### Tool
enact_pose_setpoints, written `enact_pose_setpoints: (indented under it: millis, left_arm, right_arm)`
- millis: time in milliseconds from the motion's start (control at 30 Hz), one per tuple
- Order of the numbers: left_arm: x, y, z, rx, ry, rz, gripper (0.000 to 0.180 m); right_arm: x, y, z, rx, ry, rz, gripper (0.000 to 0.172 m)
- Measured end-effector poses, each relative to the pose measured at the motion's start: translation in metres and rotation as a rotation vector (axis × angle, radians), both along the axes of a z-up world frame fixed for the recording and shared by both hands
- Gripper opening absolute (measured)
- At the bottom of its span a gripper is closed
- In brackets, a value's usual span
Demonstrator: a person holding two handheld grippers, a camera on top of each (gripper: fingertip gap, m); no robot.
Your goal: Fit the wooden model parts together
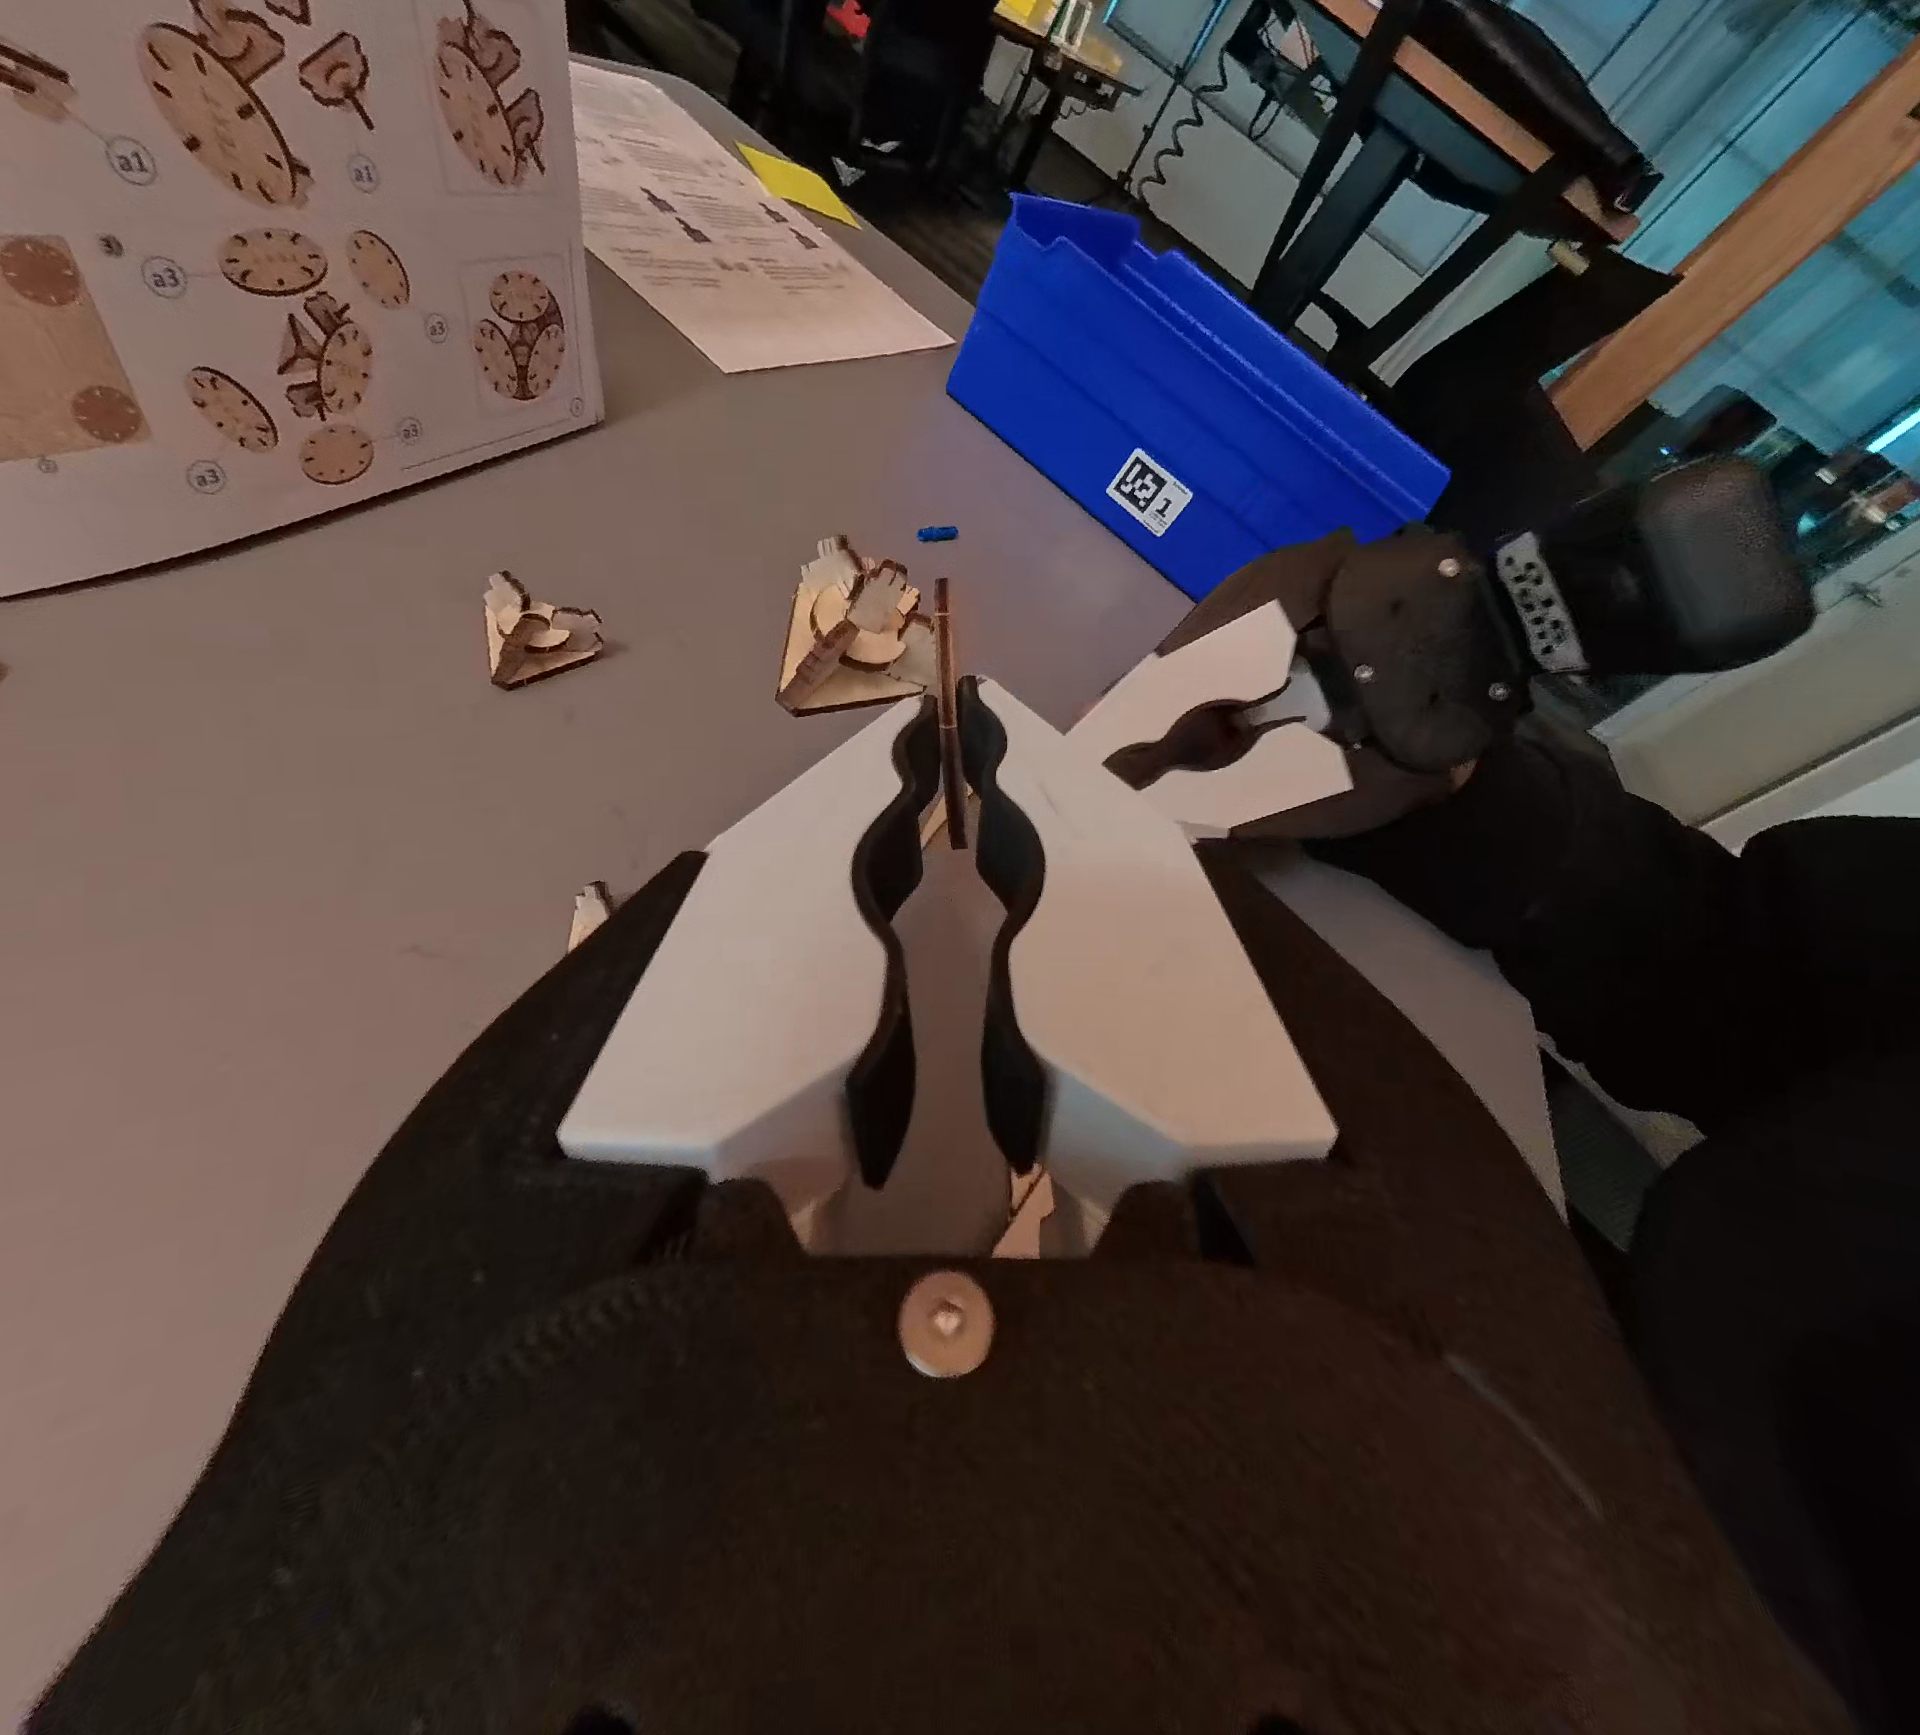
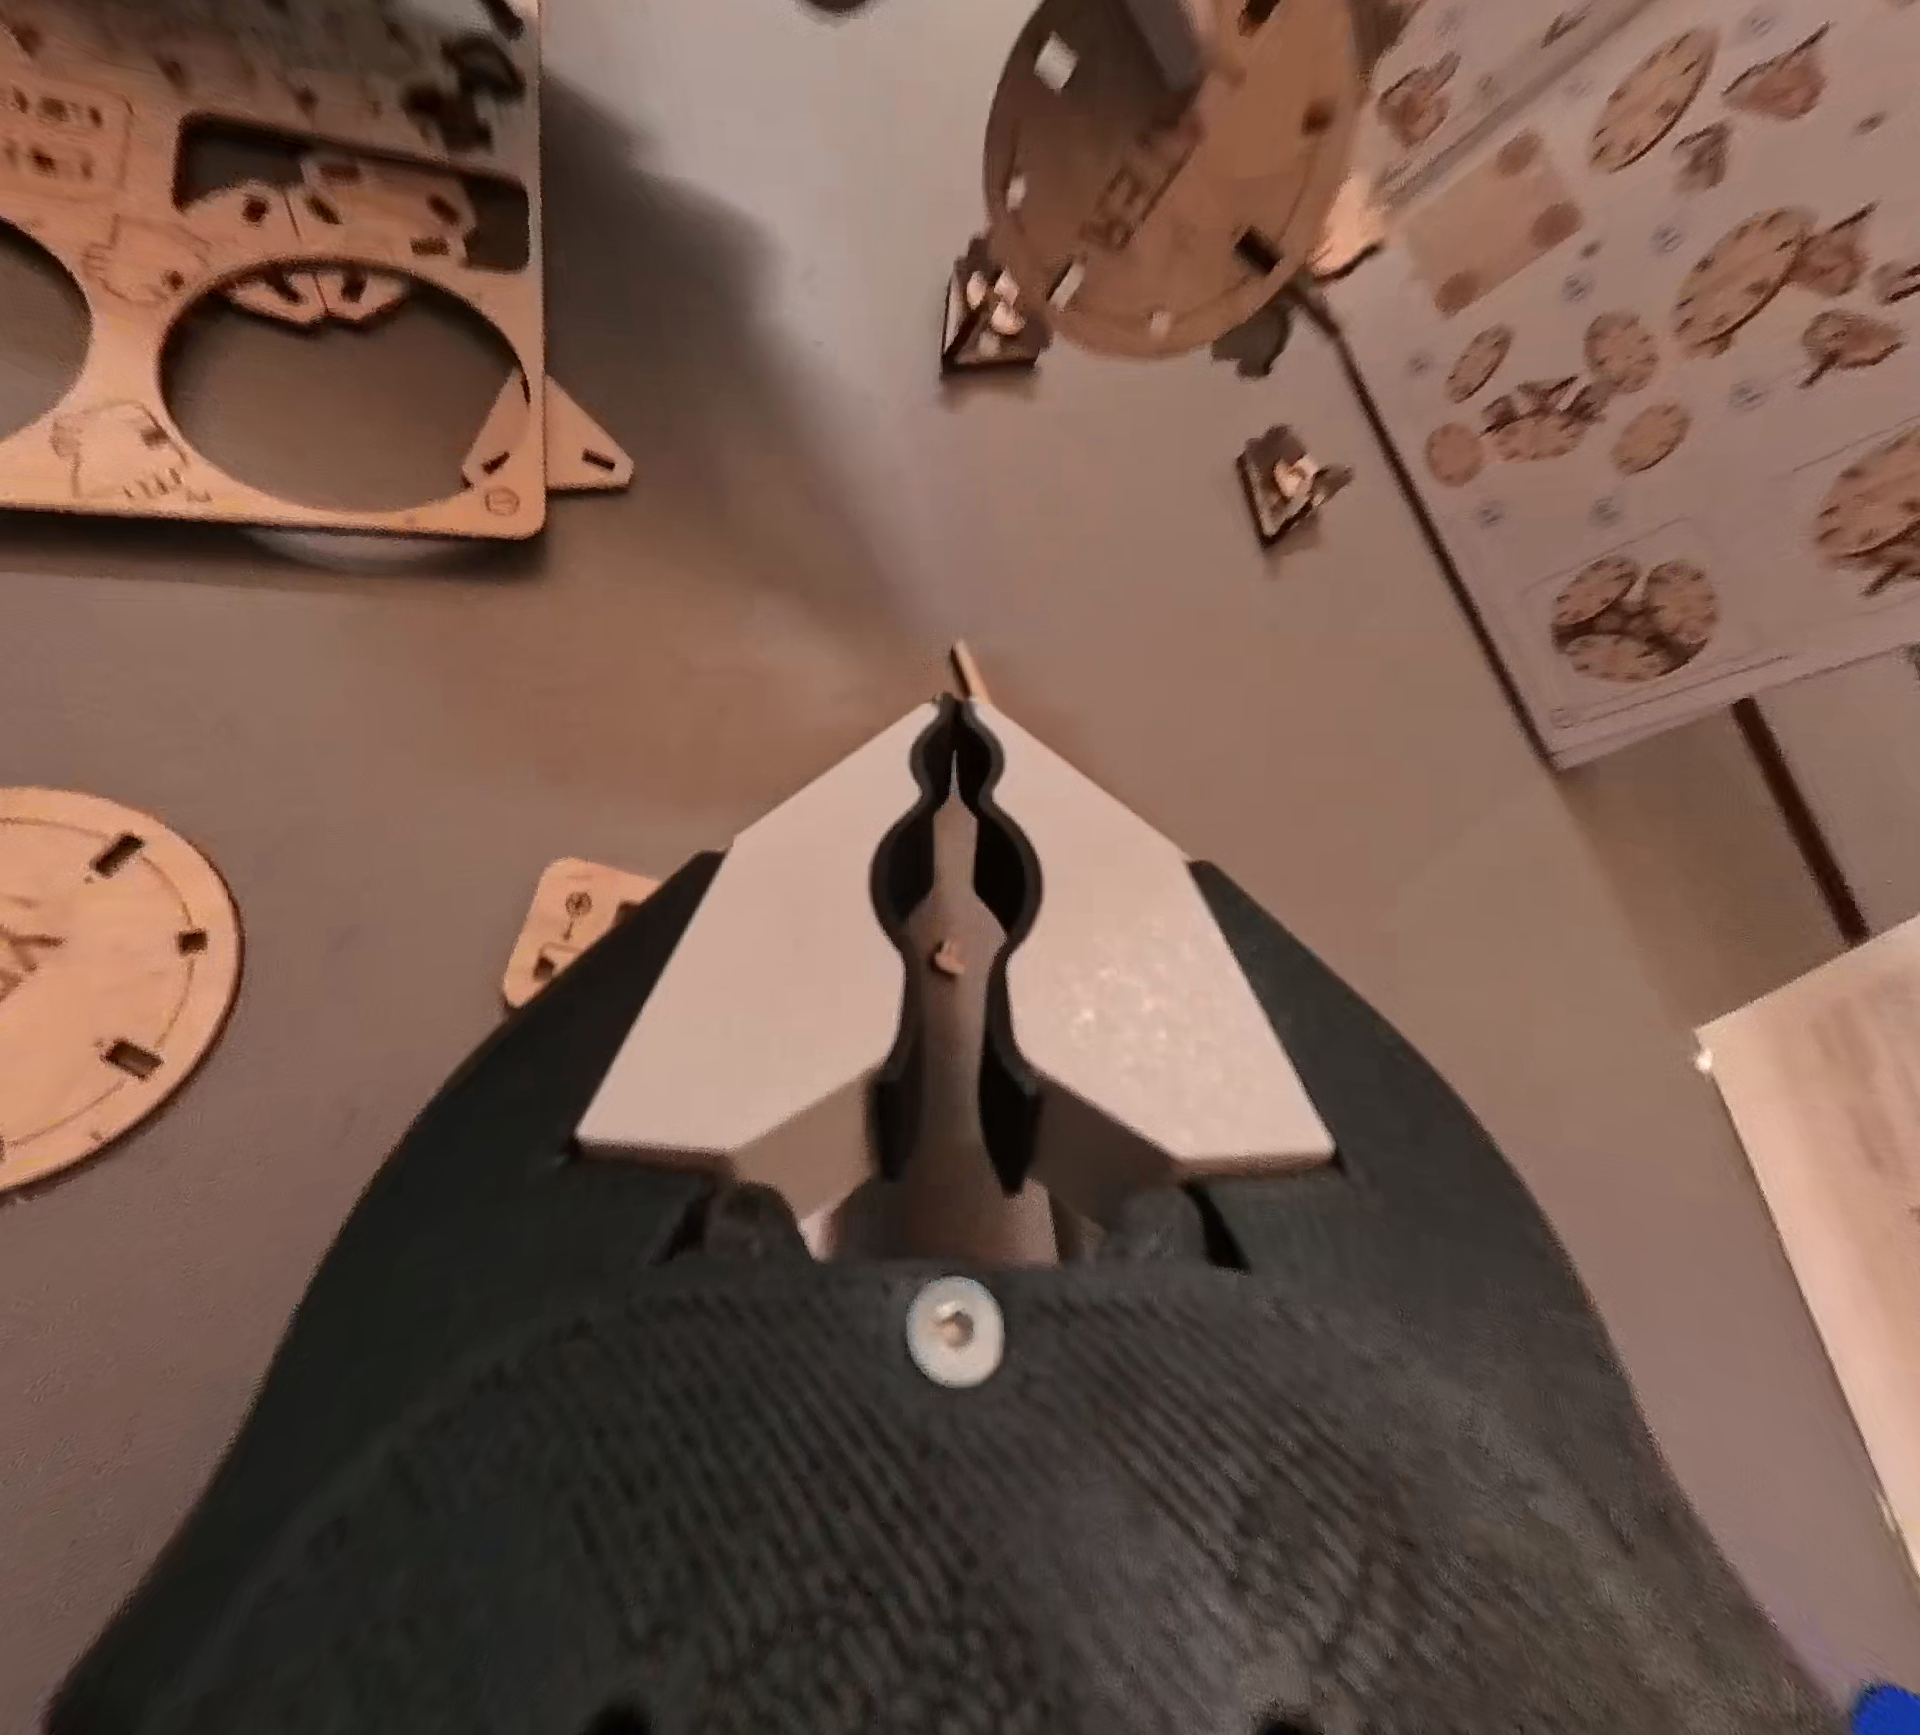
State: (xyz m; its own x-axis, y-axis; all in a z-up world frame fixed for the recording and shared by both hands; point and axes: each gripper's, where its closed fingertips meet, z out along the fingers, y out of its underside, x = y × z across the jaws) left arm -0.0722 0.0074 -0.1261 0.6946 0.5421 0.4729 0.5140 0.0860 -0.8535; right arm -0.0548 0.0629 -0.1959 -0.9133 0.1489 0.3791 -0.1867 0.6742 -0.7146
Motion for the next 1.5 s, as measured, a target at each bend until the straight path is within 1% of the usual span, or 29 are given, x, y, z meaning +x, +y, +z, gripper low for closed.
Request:
enact_pose_setpoints:
  millis: [133, 167, 200, 233, 300, 333, 367, 400, 433, 467, 500, 600, 667, 733, 800, 900, 967, 1033, 1100, 1133, 1167, 1233, 1300, 1367, 1433, 1500]
  left_arm:
    - [-0.001, 0.002, -0.005, -0.045, 0.016, 0.009, 0.001]
    - [0.000, 0.003, -0.008, -0.065, 0.017, 0.008, 0.001]
    - [0.000, 0.004, -0.010, -0.088, 0.022, 0.006, 0.001]
    - [0.000, 0.005, -0.013, -0.109, 0.030, 0.005, 0.001]
    - [0.001, 0.008, -0.016, -0.141, 0.040, -0.001, 0.001]
    - [0.002, 0.009, -0.017, -0.147, 0.039, -0.009, 0.001]
    - [0.003, 0.011, -0.018, -0.147, 0.035, -0.016, 0.001]
    - [0.004, 0.012, -0.019, -0.148, 0.028, -0.024, 0.001]
    - [0.005, 0.013, -0.021, -0.155, 0.023, -0.031, 0.001]
    - [0.005, 0.014, -0.023, -0.167, 0.020, -0.035, 0.001]
    - [0.006, 0.015, -0.026, -0.185, 0.015, -0.044, 0.001]
    - [0.012, 0.020, -0.036, -0.224, -0.034, -0.086, 0.001]
    - [0.015, 0.022, -0.043, -0.225, -0.088, -0.105, 0.001]
    - [0.011, 0.018, -0.047, -0.224, -0.115, -0.078, 0.000]
    - [0.005, 0.011, -0.045, -0.216, -0.111, -0.038, 0.006]
    - [-0.002, 0.001, -0.037, -0.196, -0.094, 0.011, 0.021]
    - [-0.004, -0.002, -0.034, -0.204, -0.064, 0.028, 0.023]
    - [-0.004, -0.002, -0.036, -0.232, -0.063, 0.026, 0.022]
    - [-0.003, -0.001, -0.039, -0.249, -0.061, 0.027, 0.022]
    - [-0.003, -0.001, -0.039, -0.253, -0.061, 0.028, 0.022]
    - [-0.004, -0.002, -0.039, -0.255, -0.058, 0.034, 0.021]
    - [-0.006, -0.005, -0.035, -0.248, -0.037, 0.051, 0.021]
    - [-0.008, -0.007, -0.027, -0.226, -0.007, 0.063, 0.020]
    - [-0.007, -0.005, -0.018, -0.189, 0.034, 0.054, 0.019]
    - [-0.003, -0.001, -0.010, -0.163, 0.070, 0.023, 0.020]
    - [0.005, 0.008, -0.005, -0.145, 0.100, -0.037, 0.022]
  right_arm:
    - [0.002, -0.007, 0.034, -0.224, -0.063, -0.013, 0.000]
    - [0.001, -0.006, 0.039, -0.260, -0.084, -0.026, 0.000]
    - [-0.002, -0.003, 0.039, -0.260, -0.095, -0.041, 0.000]
    - [-0.005, 0.001, 0.034, -0.226, -0.093, -0.051, 0.000]
    - [-0.013, 0.011, 0.013, -0.107, -0.072, -0.076, 0.003]
    - [-0.017, 0.014, 0.003, -0.062, -0.081, -0.096, 0.014]
    - [-0.018, 0.015, -0.006, -0.034, -0.109, -0.113, 0.021]
    - [-0.019, 0.016, -0.013, -0.021, -0.147, -0.125, 0.023]
    - [-0.019, 0.015, -0.016, -0.023, -0.176, -0.136, 0.019]
    - [-0.021, 0.016, -0.016, -0.028, -0.193, -0.150, 0.022]
    - [-0.020, 0.016, -0.016, -0.031, -0.212, -0.153, 0.019]
    - [-0.015, 0.014, -0.018, -0.026, -0.236, -0.138, 0.008]
    - [-0.013, 0.014, -0.018, -0.024, -0.235, -0.139, 0.007]
    - [-0.012, 0.014, -0.018, -0.021, -0.254, -0.134, 0.006]
    - [-0.010, 0.013, -0.013, -0.054, -0.279, -0.124, 0.000]
    - [-0.011, 0.014, -0.005, -0.105, -0.312, -0.125, 0.000]
    - [-0.017, 0.017, -0.001, -0.121, -0.287, -0.142, 0.000]
    - [-0.023, 0.017, 0.001, -0.141, -0.236, -0.149, 0.002]
    - [-0.025, 0.017, -0.007, -0.103, -0.232, -0.167, 0.021]
    - [-0.026, 0.018, -0.012, -0.069, -0.240, -0.177, 0.028]
    - [-0.026, 0.018, -0.017, -0.044, -0.246, -0.184, 0.029]
    - [-0.022, 0.017, -0.017, -0.044, -0.265, -0.176, 0.022]
    - [-0.015, 0.016, -0.019, -0.047, -0.320, -0.164, 0.007]
    - [-0.011, 0.016, -0.019, -0.050, -0.363, -0.166, 0.007]
    - [-0.010, 0.015, -0.017, -0.054, -0.363, -0.162, 0.006]
    - [-0.005, 0.008, -0.006, -0.120, -0.381, -0.120, 0.006]
